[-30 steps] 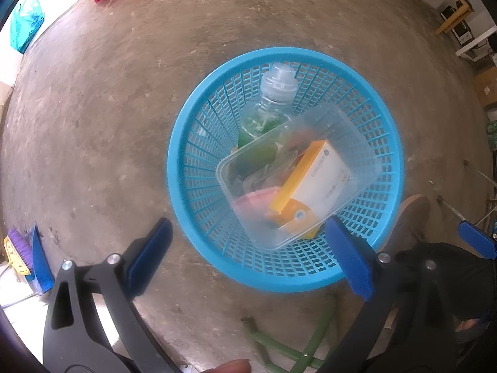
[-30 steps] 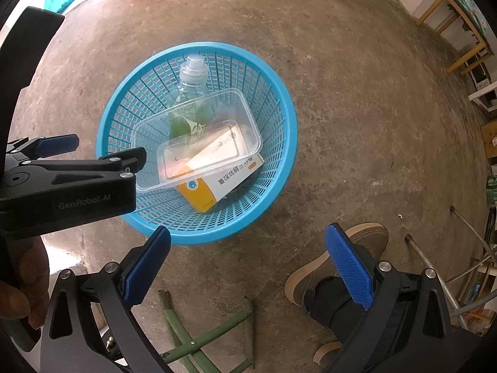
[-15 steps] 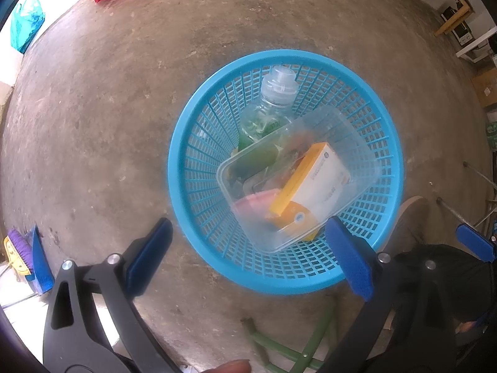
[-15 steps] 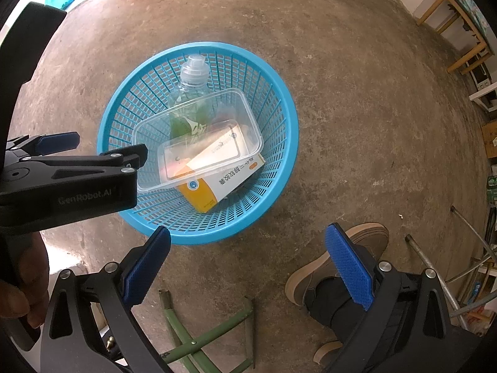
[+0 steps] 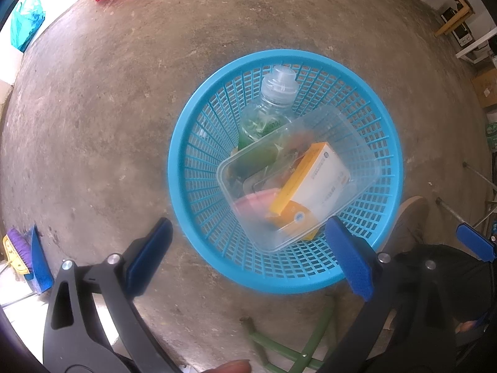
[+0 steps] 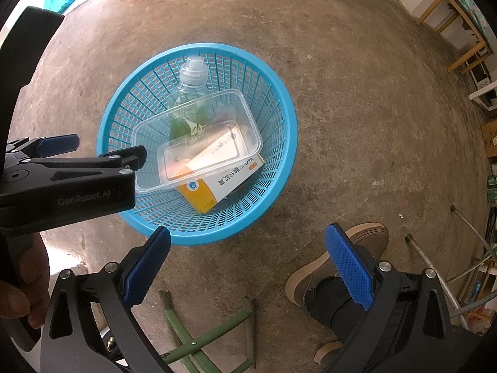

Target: Collect trash

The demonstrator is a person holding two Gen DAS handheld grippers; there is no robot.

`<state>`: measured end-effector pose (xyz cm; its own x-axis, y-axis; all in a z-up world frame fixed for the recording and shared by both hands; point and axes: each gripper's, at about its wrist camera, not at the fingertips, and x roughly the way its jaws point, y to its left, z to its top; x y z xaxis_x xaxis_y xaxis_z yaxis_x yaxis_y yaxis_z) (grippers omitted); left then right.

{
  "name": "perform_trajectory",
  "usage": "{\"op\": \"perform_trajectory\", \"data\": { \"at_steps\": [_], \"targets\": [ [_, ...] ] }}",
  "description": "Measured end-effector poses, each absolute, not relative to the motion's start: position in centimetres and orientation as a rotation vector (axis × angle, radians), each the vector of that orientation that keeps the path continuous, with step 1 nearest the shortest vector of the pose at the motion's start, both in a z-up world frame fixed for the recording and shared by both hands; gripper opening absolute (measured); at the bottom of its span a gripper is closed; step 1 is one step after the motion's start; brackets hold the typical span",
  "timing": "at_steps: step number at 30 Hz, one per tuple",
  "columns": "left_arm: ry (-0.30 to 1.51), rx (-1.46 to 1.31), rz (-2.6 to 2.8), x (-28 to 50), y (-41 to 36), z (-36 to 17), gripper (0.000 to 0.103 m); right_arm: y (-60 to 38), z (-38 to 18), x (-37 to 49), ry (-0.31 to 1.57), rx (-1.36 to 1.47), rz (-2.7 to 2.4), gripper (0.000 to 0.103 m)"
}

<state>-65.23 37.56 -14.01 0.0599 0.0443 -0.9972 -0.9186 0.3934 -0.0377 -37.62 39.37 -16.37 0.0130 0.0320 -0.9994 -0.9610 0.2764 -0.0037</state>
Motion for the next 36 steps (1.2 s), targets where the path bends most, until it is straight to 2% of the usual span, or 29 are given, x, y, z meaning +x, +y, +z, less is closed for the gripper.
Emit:
{"op": "perform_trajectory", "data": {
  "at_steps": [36],
  "targets": [
    [1.295, -0.892, 0.896, -65.15, 37.04, -14.16, 0.095, 39.31, -16.39, -37.58, 1.298, -0.982, 1.011, 0.097]
  ]
}}
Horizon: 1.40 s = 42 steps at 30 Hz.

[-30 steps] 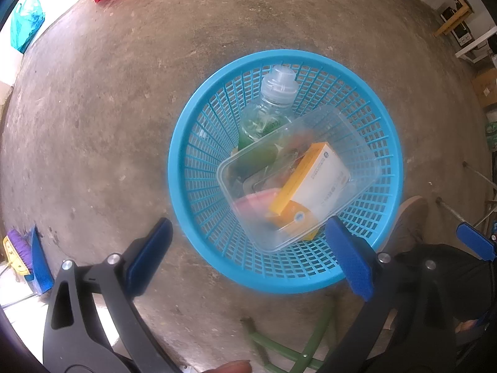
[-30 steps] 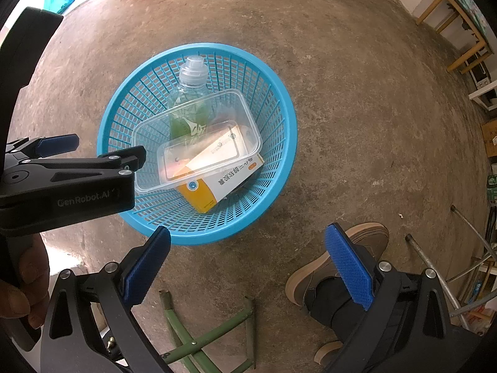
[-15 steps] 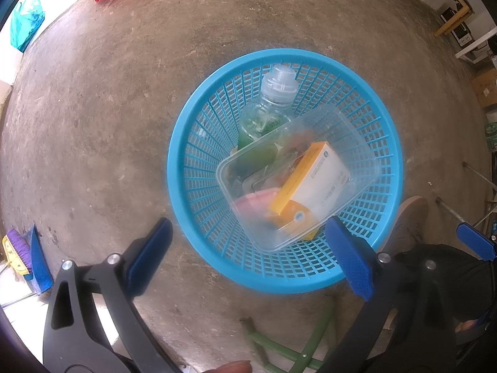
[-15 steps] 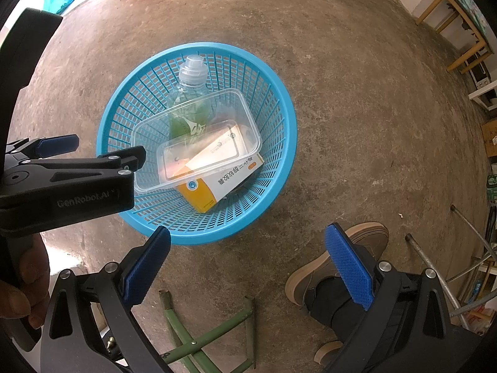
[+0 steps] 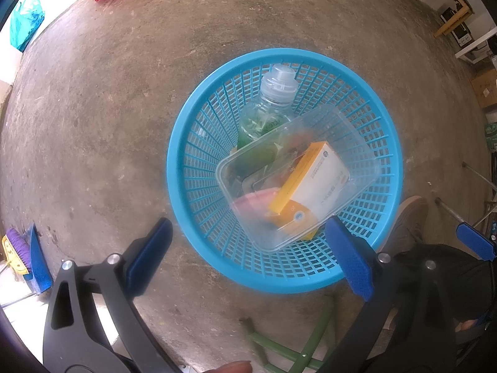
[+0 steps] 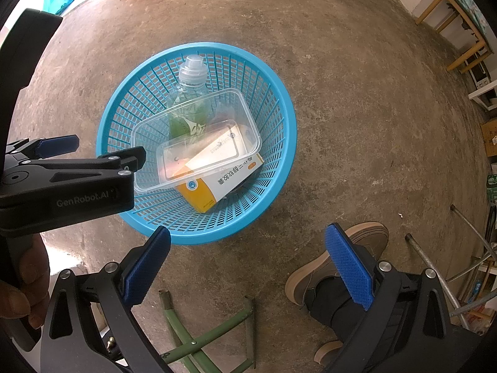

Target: Collect trash

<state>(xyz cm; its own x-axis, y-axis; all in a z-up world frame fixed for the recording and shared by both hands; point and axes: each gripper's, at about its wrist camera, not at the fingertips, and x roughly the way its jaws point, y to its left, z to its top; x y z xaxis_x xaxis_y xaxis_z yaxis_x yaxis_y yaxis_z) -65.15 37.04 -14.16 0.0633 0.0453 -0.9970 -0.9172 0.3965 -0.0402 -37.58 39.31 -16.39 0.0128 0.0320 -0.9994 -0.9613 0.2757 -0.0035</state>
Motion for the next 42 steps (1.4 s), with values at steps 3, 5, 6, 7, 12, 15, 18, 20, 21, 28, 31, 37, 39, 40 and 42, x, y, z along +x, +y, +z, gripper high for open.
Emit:
{"op": "perform_trajectory", "data": {
  "at_steps": [3, 5, 6, 7, 12, 15, 18, 20, 21, 28, 31, 37, 39, 40, 42],
  "targets": [
    [1.295, -0.893, 0.897, -65.17, 37.04, -14.18, 0.095, 39.27, -16.39, -37.6, 1.298, -0.982, 1.012, 0.097],
    [1.294, -0.893, 0.899, -65.18, 37.02, -14.18, 0.095, 39.29, -16.41, -37.57, 1.298, -0.982, 1.012, 0.097],
    [1.294, -0.894, 0.897, -65.21, 37.07, -14.16, 0.095, 39.27, -16.42, -37.58, 1.299, -0.983, 1.011, 0.097],
    [1.296, -0.892, 0.898, -65.21, 37.06, -14.15, 0.095, 39.26, -16.39, -37.59, 1.299, -0.982, 1.011, 0.097],
    [1.295, -0.894, 0.896, -65.22, 37.13, -14.16, 0.095, 39.32, -16.38, -37.56, 1.298, -0.982, 1.011, 0.097],
    [1.295, -0.896, 0.895, -65.2, 37.19, -14.18, 0.095, 39.31, -16.39, -37.55, 1.298, -0.983, 1.012, 0.097],
    [1.295, -0.896, 0.896, -65.23, 37.24, -14.19, 0.095, 39.31, -16.4, -37.55, 1.298, -0.982, 1.011, 0.097],
    [1.295, -0.898, 0.895, -65.27, 37.26, -14.19, 0.095, 39.29, -16.4, -37.55, 1.298, -0.982, 1.012, 0.097],
    [1.295, -0.896, 0.895, -65.24, 37.26, -14.18, 0.095, 39.27, -16.4, -37.57, 1.298, -0.982, 1.012, 0.097],
    [1.294, -0.899, 0.895, -65.33, 37.29, -14.18, 0.095, 39.28, -16.42, -37.56, 1.298, -0.982, 1.011, 0.097],
    [1.295, -0.897, 0.895, -65.3, 37.32, -14.18, 0.095, 39.22, -16.45, -37.6, 1.298, -0.984, 1.012, 0.097],
    [1.294, -0.896, 0.895, -65.28, 37.28, -14.21, 0.095, 39.26, -16.43, -37.58, 1.298, -0.983, 1.012, 0.097],
    [1.294, -0.895, 0.894, -65.23, 37.24, -14.21, 0.095, 39.28, -16.43, -37.57, 1.298, -0.982, 1.011, 0.097],
    [1.294, -0.895, 0.895, -65.24, 37.21, -14.2, 0.095, 39.29, -16.43, -37.58, 1.298, -0.982, 1.011, 0.097],
    [1.293, -0.898, 0.893, -65.22, 37.18, -14.23, 0.095, 39.27, -16.43, -37.59, 1.298, -0.983, 1.012, 0.097]
  ]
}}
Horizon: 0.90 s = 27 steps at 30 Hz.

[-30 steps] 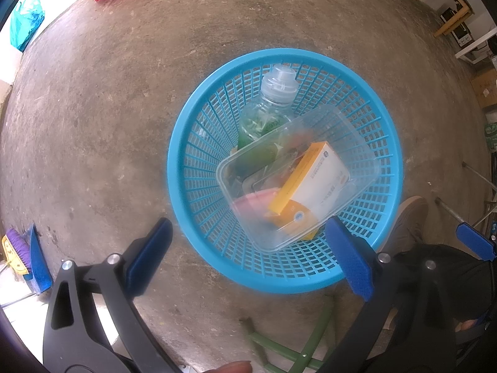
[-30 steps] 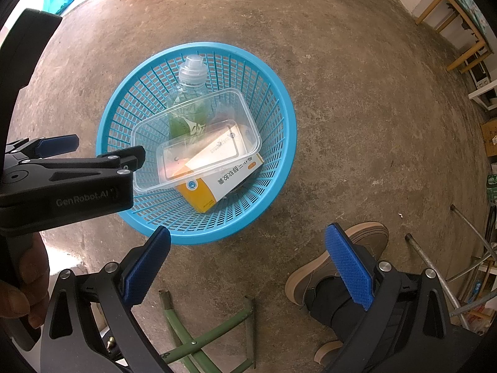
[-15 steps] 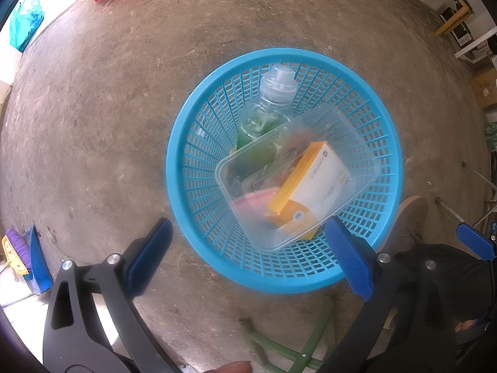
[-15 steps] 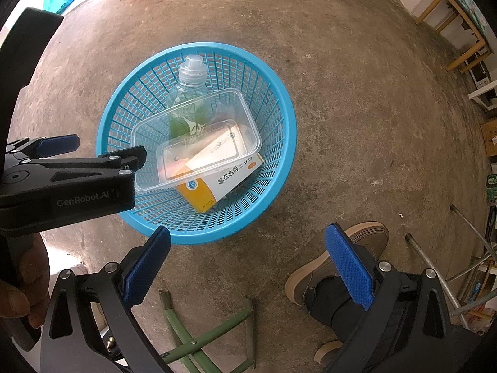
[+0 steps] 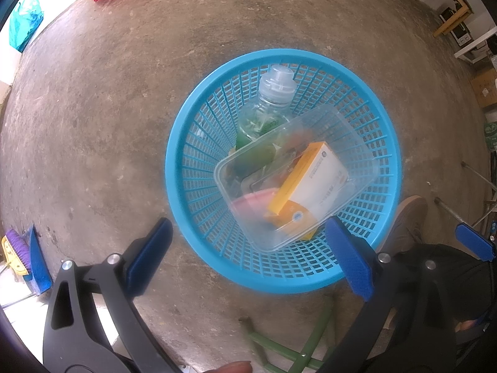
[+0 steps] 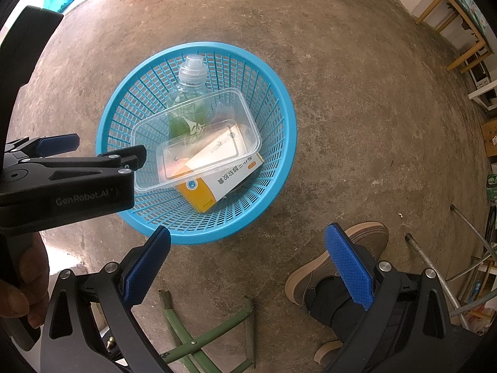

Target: Collect trash

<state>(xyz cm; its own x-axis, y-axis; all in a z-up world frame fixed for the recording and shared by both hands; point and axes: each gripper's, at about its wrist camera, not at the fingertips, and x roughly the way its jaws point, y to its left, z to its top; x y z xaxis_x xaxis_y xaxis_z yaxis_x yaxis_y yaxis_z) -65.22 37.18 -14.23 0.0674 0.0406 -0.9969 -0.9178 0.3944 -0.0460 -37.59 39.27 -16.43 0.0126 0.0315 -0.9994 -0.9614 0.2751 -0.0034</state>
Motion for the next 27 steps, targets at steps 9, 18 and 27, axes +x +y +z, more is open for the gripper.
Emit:
{"op": "perform_trajectory", "data": {
  "at_steps": [9, 18, 27],
  "targets": [
    [1.293, -0.9, 0.896, -65.19, 37.28, -14.26, 0.095, 39.27, -16.47, -37.57, 1.299, -0.983, 1.011, 0.097],
    [1.291, -0.902, 0.893, -65.25, 37.27, -14.28, 0.095, 39.25, -16.46, -37.59, 1.298, -0.985, 1.012, 0.097],
    [1.293, -0.899, 0.889, -65.26, 37.33, -14.25, 0.095, 39.24, -16.48, -37.56, 1.298, -0.984, 1.012, 0.097]
  ]
}}
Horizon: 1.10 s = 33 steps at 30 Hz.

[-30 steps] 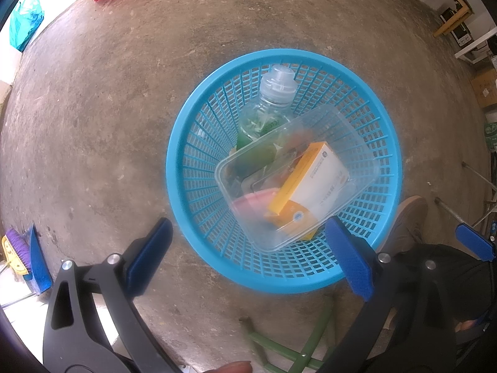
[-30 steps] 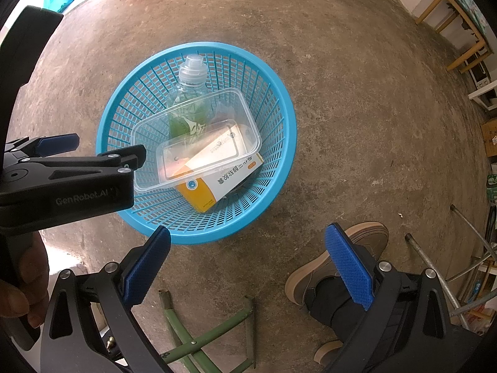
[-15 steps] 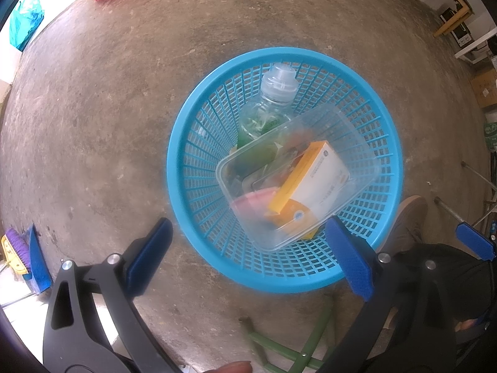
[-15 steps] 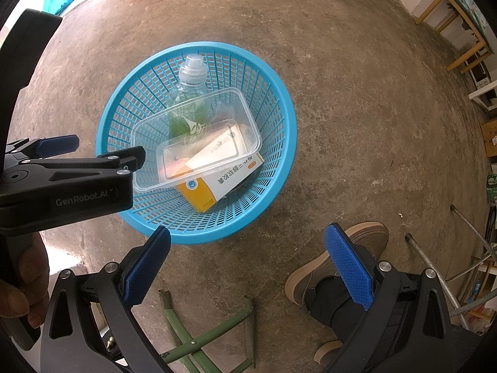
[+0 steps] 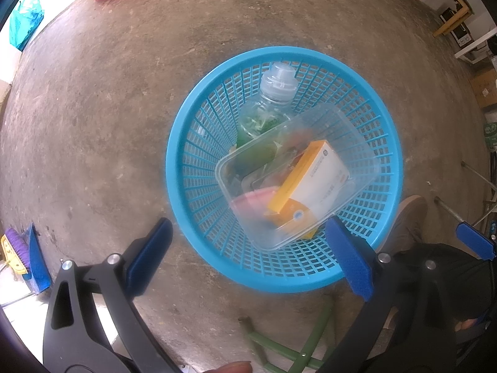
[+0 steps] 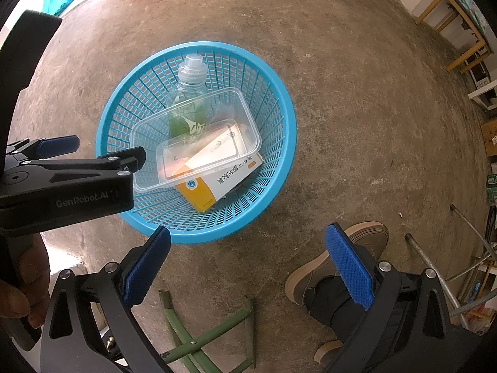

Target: Collect trash

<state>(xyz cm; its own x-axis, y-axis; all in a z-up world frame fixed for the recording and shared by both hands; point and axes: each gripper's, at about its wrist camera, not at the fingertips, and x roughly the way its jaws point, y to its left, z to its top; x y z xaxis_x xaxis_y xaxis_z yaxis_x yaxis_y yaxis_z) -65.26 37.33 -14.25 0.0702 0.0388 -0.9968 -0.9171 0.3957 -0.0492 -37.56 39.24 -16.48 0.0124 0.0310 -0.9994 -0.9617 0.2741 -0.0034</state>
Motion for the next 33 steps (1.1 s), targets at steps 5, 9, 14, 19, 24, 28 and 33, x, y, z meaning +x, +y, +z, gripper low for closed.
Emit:
{"op": "perform_trajectory", "data": {
  "at_steps": [5, 9, 14, 19, 24, 28, 33],
  "targets": [
    [1.292, -0.899, 0.887, -65.32, 37.3, -14.27, 0.095, 39.24, -16.48, -37.54, 1.299, -0.984, 1.01, 0.097],
    [1.292, -0.899, 0.888, -65.3, 37.26, -14.28, 0.095, 39.26, -16.48, -37.53, 1.299, -0.985, 1.011, 0.097],
    [1.293, -0.896, 0.888, -65.26, 37.31, -14.25, 0.095, 39.22, -16.49, -37.54, 1.298, -0.985, 1.012, 0.097],
    [1.293, -0.898, 0.884, -65.3, 37.38, -14.32, 0.095, 39.22, -16.49, -37.55, 1.299, -0.984, 1.011, 0.097],
    [1.295, -0.898, 0.884, -65.27, 37.37, -14.37, 0.095, 39.23, -16.48, -37.54, 1.298, -0.984, 1.012, 0.097],
    [1.296, -0.896, 0.884, -65.24, 37.36, -14.37, 0.095, 39.22, -16.47, -37.55, 1.299, -0.984, 1.01, 0.097],
    [1.295, -0.896, 0.882, -65.2, 37.31, -14.4, 0.095, 39.21, -16.46, -37.54, 1.299, -0.984, 1.01, 0.097]
  ]
}}
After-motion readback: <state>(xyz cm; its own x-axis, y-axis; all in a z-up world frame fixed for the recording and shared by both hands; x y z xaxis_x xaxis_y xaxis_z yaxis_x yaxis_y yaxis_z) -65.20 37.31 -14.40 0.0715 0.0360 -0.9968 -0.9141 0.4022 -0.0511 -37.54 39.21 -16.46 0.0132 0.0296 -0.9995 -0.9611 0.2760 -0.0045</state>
